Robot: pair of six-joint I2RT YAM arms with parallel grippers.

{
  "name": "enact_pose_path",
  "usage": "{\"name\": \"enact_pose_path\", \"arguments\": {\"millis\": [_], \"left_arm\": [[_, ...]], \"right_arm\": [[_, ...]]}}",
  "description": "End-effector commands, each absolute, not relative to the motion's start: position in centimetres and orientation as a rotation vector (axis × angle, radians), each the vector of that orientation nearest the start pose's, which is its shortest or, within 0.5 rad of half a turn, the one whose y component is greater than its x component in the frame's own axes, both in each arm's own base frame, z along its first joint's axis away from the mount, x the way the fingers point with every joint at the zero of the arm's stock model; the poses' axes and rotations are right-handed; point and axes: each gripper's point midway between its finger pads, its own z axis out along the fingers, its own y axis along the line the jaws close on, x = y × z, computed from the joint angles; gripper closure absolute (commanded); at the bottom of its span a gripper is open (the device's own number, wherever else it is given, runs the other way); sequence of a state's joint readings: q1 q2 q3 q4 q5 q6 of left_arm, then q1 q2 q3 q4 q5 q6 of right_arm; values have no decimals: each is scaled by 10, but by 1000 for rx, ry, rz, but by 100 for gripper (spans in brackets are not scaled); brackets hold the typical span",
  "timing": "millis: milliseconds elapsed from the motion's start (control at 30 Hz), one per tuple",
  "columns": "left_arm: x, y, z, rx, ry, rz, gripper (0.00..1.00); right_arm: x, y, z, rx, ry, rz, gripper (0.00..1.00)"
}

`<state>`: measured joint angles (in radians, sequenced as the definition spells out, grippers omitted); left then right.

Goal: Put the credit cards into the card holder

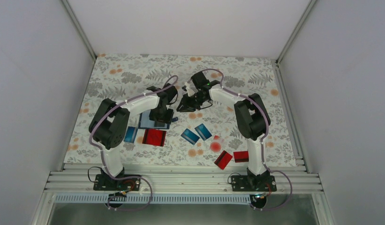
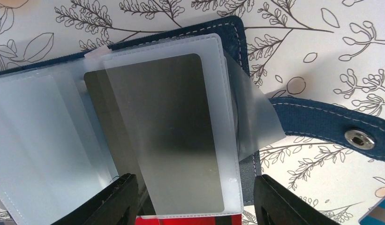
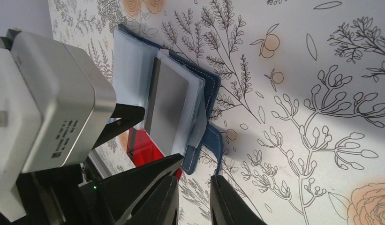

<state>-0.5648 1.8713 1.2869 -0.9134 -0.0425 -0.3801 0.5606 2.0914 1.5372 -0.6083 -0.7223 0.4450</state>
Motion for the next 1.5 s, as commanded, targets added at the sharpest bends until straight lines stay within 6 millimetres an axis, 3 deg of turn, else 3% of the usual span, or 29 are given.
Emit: {"name": "enact_pose_path", "arguments": {"millis": [0,267,633,900,1100,1467], "left_arm": [[307,-185,36,293,3018,79,39],[305,-184,31,374,2981,270,41],[305,-175,31,379,2960,405,42],[306,-183,31,389,2961,365,42],[301,-198,30,419,2964,308,35],[302,-180,32,365,2944,484,32]], "right_arm": [[339,346,71,-384,2873,1247,80],[337,346,69,-398,2875,1253,79],[334,345,65,-413,2889,1268,76],[334,344,64,-420,2890,1272,76],[333,341,64,-419,2892,1267,76],[329,335,62,-418,2901,1270,76]]}}
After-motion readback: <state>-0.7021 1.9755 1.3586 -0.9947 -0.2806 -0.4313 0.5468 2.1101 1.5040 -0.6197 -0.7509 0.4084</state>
